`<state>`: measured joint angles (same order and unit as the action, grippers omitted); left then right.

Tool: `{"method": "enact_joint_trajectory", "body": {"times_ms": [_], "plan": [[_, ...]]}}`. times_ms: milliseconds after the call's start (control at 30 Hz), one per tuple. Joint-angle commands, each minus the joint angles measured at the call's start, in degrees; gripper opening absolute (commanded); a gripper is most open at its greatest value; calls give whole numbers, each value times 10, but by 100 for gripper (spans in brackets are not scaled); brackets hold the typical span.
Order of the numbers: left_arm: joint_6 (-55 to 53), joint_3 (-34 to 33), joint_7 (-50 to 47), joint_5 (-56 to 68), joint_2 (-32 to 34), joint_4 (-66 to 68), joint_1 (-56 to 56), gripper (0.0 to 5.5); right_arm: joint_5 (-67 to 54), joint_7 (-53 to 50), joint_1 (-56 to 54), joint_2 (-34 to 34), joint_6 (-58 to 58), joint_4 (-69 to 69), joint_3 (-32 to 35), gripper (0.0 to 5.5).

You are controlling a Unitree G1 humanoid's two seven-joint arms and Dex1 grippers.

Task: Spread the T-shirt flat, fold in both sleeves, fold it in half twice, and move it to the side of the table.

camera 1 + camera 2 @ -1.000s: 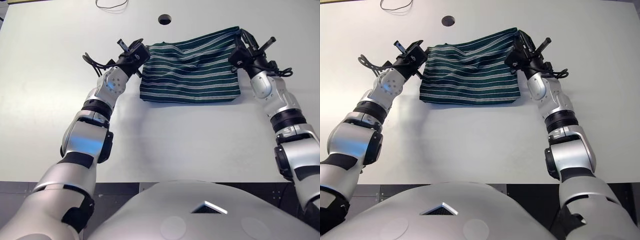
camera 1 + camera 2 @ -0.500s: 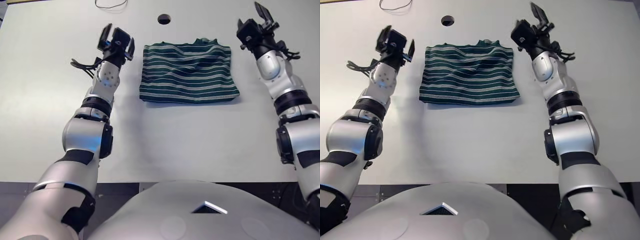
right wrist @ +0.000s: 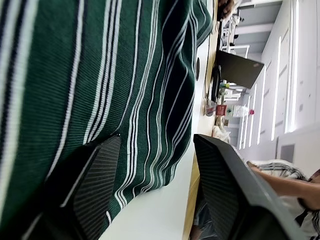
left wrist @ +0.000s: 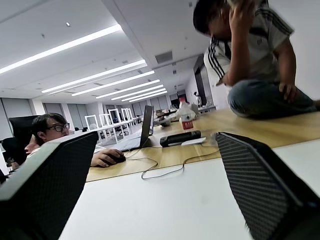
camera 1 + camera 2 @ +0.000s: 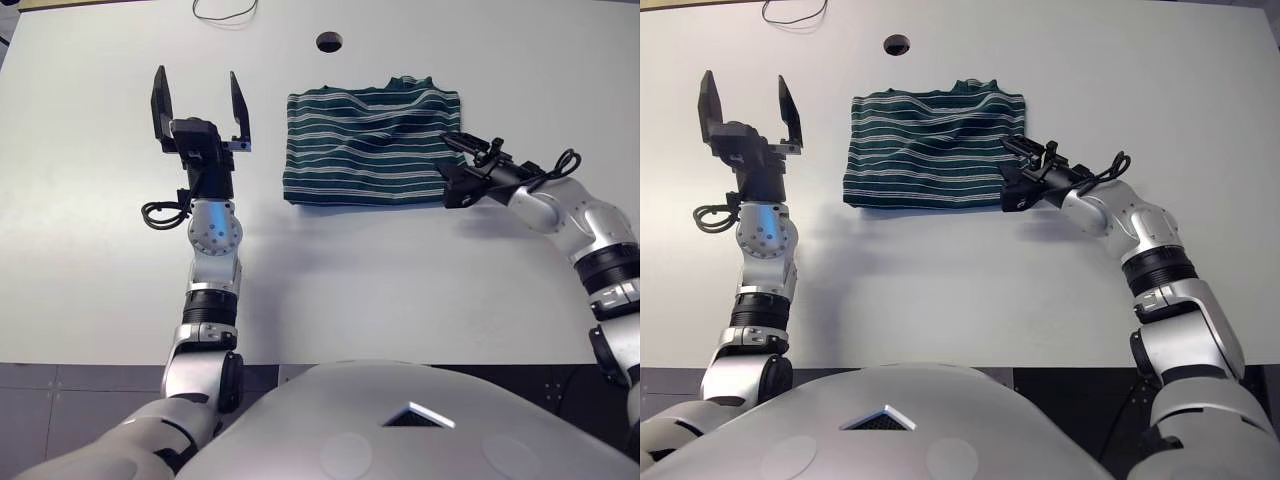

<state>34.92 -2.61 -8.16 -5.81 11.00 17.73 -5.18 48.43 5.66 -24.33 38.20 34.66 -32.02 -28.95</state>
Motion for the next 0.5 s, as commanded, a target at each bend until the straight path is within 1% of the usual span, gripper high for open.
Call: {"method": "enact_joint_trajectory", "body": {"times_ms": [33,100,133,167,233,300,400,433,500], "plan": [[-40,-12,2,4,-7,-70,28,437,-20,132,96,62,95,156,-85,270],[-51,-19,1,-5,0,-73,25,437,-78,215,148,95,107,303,-121,270],[-55,-25,1,-6,5,-73,23,437,-91,248,161,95,100,370,-136,270],[-58,-30,1,-8,10,-72,22,437,-93,271,166,86,92,415,-146,270],[-60,-40,1,-11,18,-74,23,437,-84,304,159,55,80,461,-160,270],[-61,-51,0,-11,27,-68,22,437,-63,315,139,-6,62,464,-175,270],[-61,-66,-1,-9,35,-56,15,437,-22,272,103,-109,28,409,-177,270],[-60,-68,0,-8,37,-52,10,437,-13,256,94,-129,18,395,-169,270],[-59,-68,4,-10,39,-46,3,437,-26,247,94,-132,5,403,-139,270]]}}
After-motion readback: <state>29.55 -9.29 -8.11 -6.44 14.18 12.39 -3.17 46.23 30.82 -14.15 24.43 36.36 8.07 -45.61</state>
